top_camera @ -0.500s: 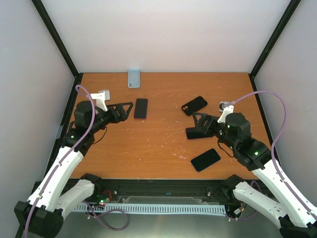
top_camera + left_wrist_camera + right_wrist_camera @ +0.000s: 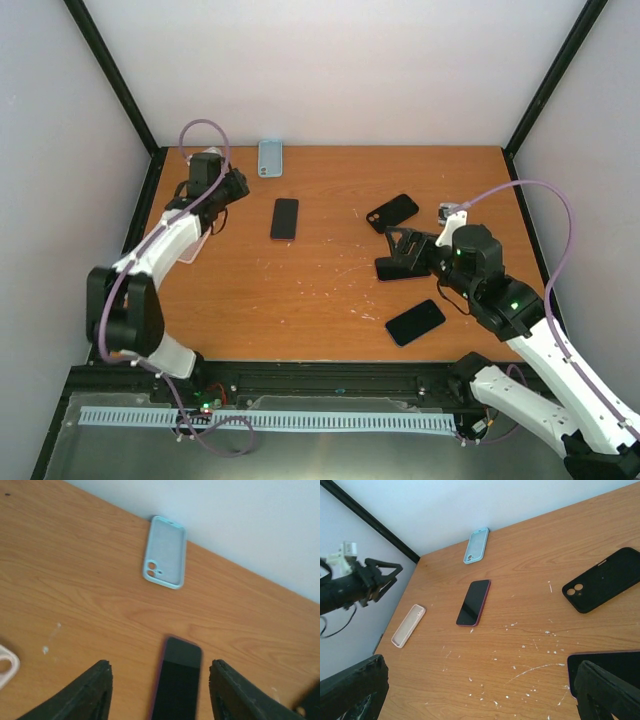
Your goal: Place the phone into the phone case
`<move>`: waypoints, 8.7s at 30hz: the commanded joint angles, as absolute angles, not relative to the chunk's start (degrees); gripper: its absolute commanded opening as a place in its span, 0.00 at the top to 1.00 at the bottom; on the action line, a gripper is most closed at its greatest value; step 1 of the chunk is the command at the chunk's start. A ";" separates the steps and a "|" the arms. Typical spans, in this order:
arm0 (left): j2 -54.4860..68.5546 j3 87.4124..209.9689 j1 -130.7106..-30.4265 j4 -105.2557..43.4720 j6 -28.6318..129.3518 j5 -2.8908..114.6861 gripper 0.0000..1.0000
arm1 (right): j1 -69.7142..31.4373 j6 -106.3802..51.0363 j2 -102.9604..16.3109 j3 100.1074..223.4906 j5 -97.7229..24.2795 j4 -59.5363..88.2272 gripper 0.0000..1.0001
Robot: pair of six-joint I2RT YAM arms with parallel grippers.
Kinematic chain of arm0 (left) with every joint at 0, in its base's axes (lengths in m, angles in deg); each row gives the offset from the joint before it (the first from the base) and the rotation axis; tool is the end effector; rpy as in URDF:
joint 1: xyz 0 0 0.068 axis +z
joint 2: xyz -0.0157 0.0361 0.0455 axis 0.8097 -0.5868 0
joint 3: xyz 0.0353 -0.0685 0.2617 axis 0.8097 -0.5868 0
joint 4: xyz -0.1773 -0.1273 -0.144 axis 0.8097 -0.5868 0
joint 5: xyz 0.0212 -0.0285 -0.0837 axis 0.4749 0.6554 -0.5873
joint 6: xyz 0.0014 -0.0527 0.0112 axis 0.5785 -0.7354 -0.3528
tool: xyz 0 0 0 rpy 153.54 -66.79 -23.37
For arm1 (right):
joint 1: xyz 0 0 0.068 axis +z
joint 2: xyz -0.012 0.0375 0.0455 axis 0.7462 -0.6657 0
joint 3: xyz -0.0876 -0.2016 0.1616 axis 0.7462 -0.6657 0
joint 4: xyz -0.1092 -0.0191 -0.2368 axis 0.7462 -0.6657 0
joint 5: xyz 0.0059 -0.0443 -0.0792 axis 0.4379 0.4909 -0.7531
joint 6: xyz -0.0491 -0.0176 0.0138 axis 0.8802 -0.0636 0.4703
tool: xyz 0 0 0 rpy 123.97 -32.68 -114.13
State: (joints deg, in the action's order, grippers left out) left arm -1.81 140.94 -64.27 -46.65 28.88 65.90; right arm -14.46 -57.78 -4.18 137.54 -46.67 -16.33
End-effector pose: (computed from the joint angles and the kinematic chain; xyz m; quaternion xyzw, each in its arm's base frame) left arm 0.3307 -0.0583 0.2891 -0.1816 0.8618 -0.1621 0.4450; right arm 0.1314 0.0862 0.3484 0.0338 0.8274 0.3106 0.4666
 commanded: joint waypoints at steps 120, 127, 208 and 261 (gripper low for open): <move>-52.70 188.01 -58.20 -54.61 48.15 62.33 1.00 | -14.09 -60.94 -6.47 141.09 -44.88 -18.70 0.00; -36.39 170.89 -59.07 -50.21 41.06 60.37 1.00 | -14.12 -61.85 -3.74 138.86 -45.18 -19.70 0.00; -32.19 157.66 -75.58 -56.92 46.37 65.95 0.01 | -14.08 -54.74 1.11 134.76 -49.95 -15.42 0.00; -42.51 167.11 -77.71 -66.83 42.61 73.70 0.13 | -14.08 -56.81 2.35 134.41 -50.05 -15.80 0.00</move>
